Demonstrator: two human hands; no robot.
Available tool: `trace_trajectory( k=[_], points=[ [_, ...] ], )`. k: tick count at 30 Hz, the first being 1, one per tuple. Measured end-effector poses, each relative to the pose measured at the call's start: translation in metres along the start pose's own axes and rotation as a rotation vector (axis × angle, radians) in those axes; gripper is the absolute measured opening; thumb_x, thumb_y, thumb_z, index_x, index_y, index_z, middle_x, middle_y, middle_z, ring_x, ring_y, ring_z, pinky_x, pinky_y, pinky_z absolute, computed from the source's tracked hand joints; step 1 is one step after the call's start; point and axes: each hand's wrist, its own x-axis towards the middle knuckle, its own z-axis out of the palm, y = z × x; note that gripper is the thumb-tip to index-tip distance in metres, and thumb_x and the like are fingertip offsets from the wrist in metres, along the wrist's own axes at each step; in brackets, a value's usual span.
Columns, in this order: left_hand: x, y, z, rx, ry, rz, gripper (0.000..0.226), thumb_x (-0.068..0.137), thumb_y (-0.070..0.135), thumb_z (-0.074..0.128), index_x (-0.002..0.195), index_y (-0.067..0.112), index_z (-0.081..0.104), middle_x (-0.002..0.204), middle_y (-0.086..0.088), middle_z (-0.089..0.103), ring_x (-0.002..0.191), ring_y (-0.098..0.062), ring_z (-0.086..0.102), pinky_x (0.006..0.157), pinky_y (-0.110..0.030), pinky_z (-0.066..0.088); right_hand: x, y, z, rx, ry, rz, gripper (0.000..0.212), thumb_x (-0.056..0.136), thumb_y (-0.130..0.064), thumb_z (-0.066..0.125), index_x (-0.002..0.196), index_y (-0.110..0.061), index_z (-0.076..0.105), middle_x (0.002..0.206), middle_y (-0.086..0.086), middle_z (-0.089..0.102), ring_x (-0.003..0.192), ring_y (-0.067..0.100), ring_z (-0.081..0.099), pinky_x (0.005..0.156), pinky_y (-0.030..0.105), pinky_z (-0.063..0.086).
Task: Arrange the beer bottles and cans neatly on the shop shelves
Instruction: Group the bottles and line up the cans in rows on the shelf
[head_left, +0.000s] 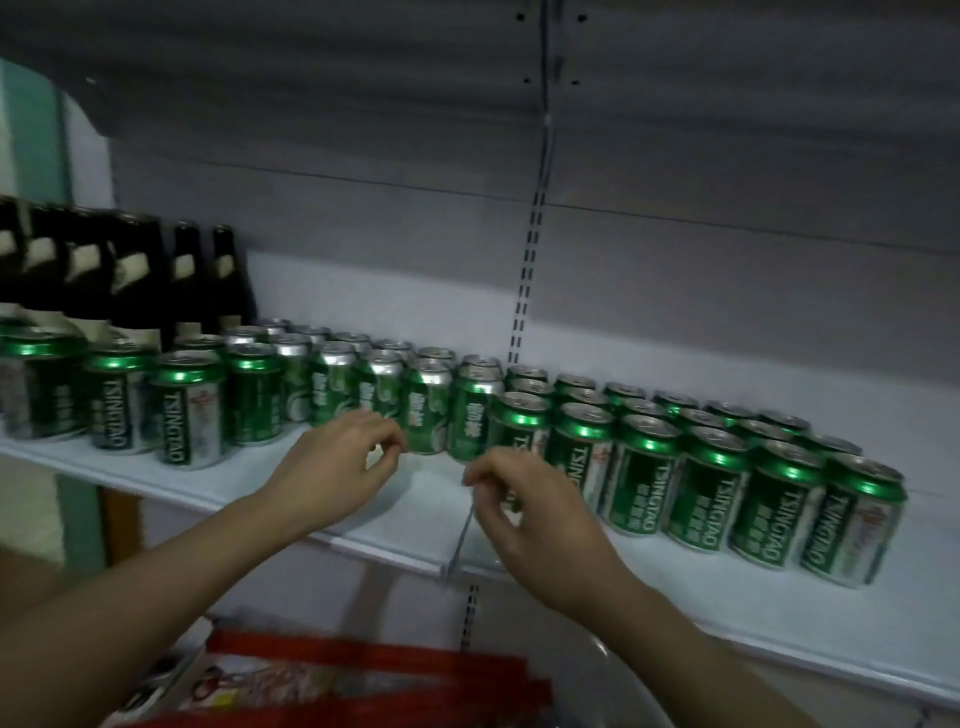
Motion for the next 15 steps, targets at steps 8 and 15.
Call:
trace_trajectory(
  k=[8, 15],
  points=[
    [-0.018, -0.058, 0.006, 0.078, -0.323, -0.216, 0.042, 0.099, 0.047, 0.037, 0.137, 0.034, 0.047, 0.142, 0.006, 0.043, 0.132, -0.016, 0.034, 0.106, -0.037, 0.032, 0.081, 0.003, 0.116, 0.114, -0.259, 0.145, 0.023, 0.097, -0.011, 0.049, 0.116, -0.009, 0.062, 0.118, 0.008, 0.061, 0.112, 0.021, 0.053, 0.091, 0.024, 0.039],
    [-0.016, -0.070, 0.015, 0.090, -0.303, -0.216, 0.051, 0.100, 0.054, 0.031, 0.145, 0.031, 0.037, 0.149, 0.005, 0.037, 0.134, -0.020, 0.035, 0.110, -0.040, 0.028, 0.088, 0.013, 0.137, -0.013, -0.342, 0.208, 0.038, 0.102, -0.026, 0.045, 0.138, -0.015, 0.052, 0.142, 0.003, 0.052, 0.130, 0.018, 0.046, 0.106, 0.030, 0.037]
  ],
)
